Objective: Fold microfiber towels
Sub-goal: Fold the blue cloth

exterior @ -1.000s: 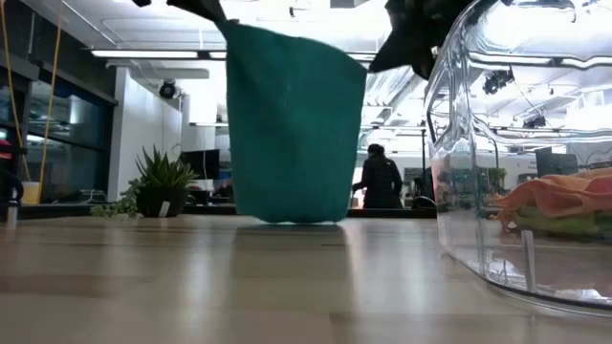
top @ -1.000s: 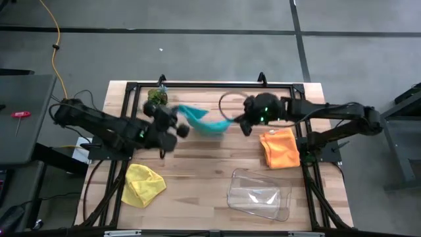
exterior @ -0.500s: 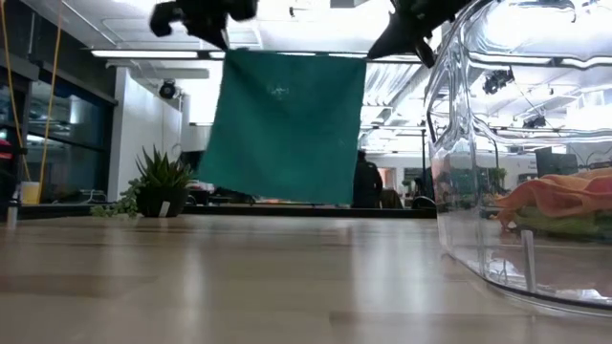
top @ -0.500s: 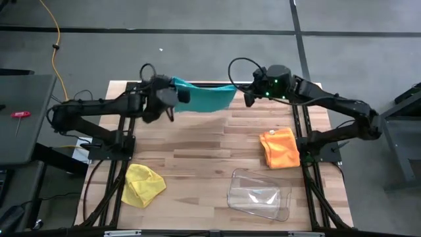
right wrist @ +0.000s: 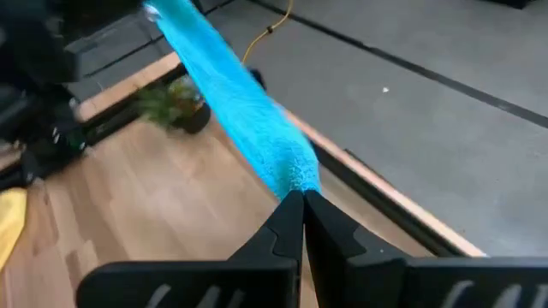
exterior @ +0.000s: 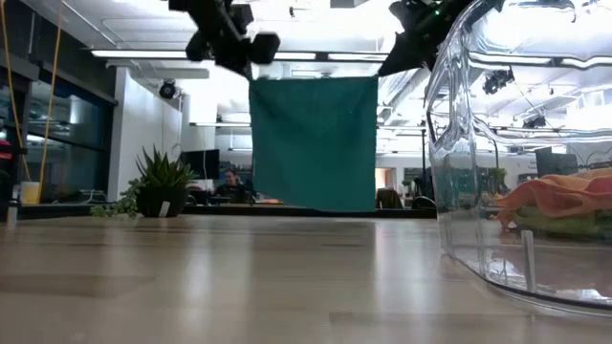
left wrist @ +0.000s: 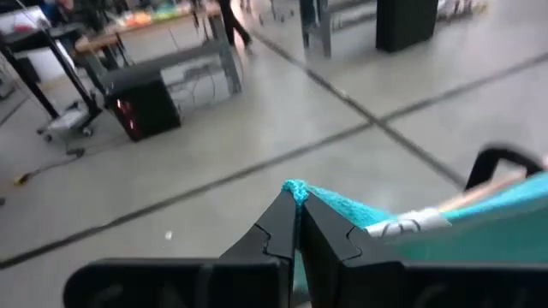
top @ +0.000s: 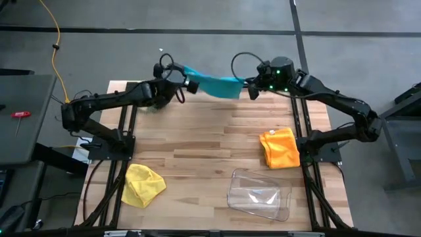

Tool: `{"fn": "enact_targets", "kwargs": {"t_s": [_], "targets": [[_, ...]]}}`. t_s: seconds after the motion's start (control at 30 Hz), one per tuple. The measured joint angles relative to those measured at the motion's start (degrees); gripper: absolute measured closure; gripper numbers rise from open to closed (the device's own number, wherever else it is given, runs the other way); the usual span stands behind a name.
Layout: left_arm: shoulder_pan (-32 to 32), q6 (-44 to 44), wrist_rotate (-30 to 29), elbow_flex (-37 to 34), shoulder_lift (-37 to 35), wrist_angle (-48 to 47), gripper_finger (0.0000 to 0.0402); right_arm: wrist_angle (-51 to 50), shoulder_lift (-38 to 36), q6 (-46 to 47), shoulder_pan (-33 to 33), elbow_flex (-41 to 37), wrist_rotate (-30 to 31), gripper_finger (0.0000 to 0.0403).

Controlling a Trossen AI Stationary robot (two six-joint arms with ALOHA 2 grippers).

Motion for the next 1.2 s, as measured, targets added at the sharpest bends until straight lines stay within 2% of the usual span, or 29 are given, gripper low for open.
{"fn": "enact_targets", "kwargs": {"t_s": [0.2, 0.37, 0.63, 0.73, 0.93, 1.03, 1.2], "targets": [[-3.66, -9.69, 2.05, -8.06, 0.07, -3.15, 0.04, -0.08, 0.26, 1.03, 4.61, -5.51, 0.89, 0.0403], [-10.18, -17.56, 2.5, -13.29, -0.07, -5.37, 0.0401, -0.25, 0.28, 5.99, 9.77, -10.98, 1.01, 0.0403], [-25.35, -36.77, 2.98, -13.94, -0.11, -16.97, 0.0401, -1.38, 0.28, 17.16, 21.84, -15.98, 1.05, 0.0403], [-31.36, -45.89, 3.17, -13.94, 0.07, -20.27, 0.0401, -2.36, 0.28, 22.05, 27.11, -17.55, 3.05, 0.0403], [-41.0, -62.69, 3.94, -13.83, 3.45, -21.3, 0.0401, -2.56, 0.28, 30.3, 34.36, -19.44, 5.75, 0.0403], [-41.31, -63.94, 3.09, -13.93, 5.28, -21.59, 0.0402, -2.45, 0.28, 32.03, 34.3, -19.44, 7.45, 0.0403], [-35.76, -61.31, 2.93, -13.91, 7.57, -21.43, 0.0402, -2.73, 0.28, 32.52, 29.55, -19.44, 11.8, 0.0403]]}}
